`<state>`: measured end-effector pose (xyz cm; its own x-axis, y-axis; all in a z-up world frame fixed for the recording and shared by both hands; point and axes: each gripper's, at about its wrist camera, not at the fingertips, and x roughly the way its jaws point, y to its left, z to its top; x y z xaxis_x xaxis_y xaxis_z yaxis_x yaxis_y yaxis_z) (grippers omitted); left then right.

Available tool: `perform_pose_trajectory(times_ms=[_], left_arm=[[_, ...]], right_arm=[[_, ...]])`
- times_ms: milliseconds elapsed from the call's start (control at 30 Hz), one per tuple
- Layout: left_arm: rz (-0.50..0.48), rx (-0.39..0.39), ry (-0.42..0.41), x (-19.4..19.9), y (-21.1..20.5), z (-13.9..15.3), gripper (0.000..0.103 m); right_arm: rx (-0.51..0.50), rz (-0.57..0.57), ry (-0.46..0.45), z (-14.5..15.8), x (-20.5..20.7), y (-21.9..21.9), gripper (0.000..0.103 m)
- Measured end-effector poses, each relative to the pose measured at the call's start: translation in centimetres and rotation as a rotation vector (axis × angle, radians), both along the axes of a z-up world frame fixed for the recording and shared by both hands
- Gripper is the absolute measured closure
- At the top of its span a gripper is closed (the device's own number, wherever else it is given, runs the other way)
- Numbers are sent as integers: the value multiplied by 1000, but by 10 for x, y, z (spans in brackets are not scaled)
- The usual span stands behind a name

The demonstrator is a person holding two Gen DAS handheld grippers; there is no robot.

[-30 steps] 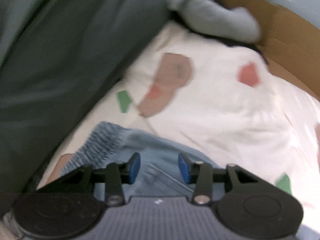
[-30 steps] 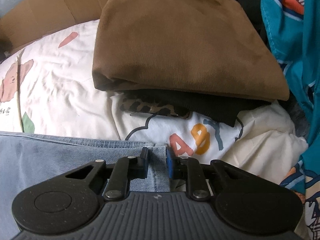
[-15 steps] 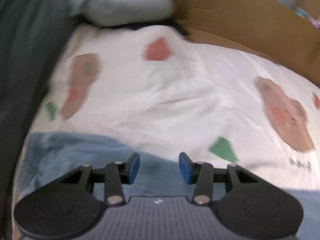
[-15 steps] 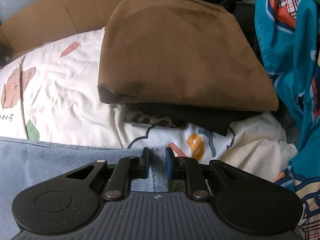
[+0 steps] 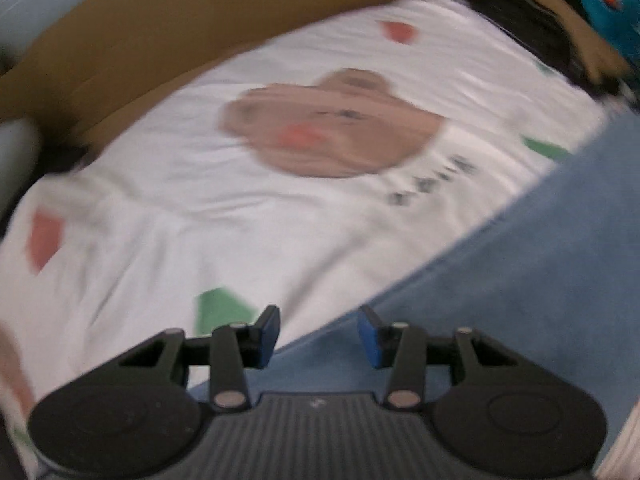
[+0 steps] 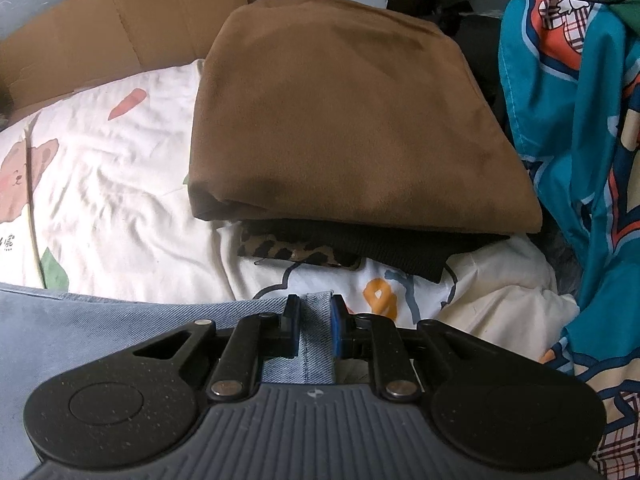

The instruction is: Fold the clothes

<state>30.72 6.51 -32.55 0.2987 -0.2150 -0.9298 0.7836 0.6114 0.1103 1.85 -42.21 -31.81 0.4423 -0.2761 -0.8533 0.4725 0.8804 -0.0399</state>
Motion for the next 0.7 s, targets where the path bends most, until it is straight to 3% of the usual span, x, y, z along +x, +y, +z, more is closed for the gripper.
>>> perform_pose_trajectory(times_ms=[67,100,167,433,600,700], left_arm=[[-76,7,18,-5,-11,-7,60],[-111,8,30,-6,-16,-10,69],[-155,10,67,-8,-24,-17,76],[-280,1,111,-20,-46,-24,76],[-330,37,163,-16,-58,-37,64],[-332,32,213,-9,-65,-44,66]], right_arm=[[3,1,2,-2,1,-1,89],[5,-1,1,-3,0,-1,89],[8,-4,-1,-5,0,-1,89],[14,1,-6,-6,-2,-4,89],[20,-1,-5,-7,-3,-5,89],[26,-4,-3,-9,-3,-6,89]])
